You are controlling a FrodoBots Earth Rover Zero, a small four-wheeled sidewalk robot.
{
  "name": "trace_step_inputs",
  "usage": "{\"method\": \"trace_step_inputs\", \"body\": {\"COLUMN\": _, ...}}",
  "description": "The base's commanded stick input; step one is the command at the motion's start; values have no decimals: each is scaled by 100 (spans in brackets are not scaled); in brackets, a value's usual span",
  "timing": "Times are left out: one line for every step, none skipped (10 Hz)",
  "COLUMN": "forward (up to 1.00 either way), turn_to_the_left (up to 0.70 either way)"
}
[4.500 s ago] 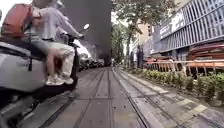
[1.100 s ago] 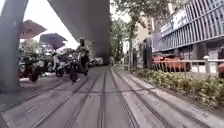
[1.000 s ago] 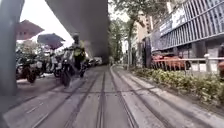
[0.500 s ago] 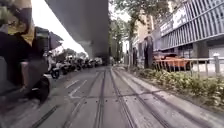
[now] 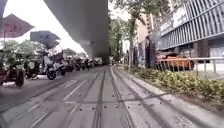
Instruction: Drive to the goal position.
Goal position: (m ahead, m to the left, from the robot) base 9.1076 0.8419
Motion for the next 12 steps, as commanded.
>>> {"method": "trace_step_inputs", "body": {"forward": 45, "turn_to_the_left": 0}}
{"method": "trace_step_inputs", "body": {"forward": 45, "turn_to_the_left": 0}}
{"method": "trace_step_inputs", "body": {"forward": 45, "turn_to_the_left": 0}}
{"method": "trace_step_inputs", "body": {"forward": 45, "turn_to_the_left": 0}}
{"method": "trace_step_inputs", "body": {"forward": 45, "turn_to_the_left": 0}}
{"method": "trace_step_inputs", "body": {"forward": 45, "turn_to_the_left": 0}}
{"method": "trace_step_inputs", "body": {"forward": 45, "turn_to_the_left": 0}}
{"method": "trace_step_inputs", "body": {"forward": 45, "turn_to_the_left": 0}}
{"method": "trace_step_inputs", "body": {"forward": 45, "turn_to_the_left": 0}}
{"method": "trace_step_inputs", "body": {"forward": 45, "turn_to_the_left": 0}}
{"method": "trace_step_inputs", "body": {"forward": 45, "turn_to_the_left": 0}}
{"method": "trace_step_inputs", "body": {"forward": 45, "turn_to_the_left": 0}}
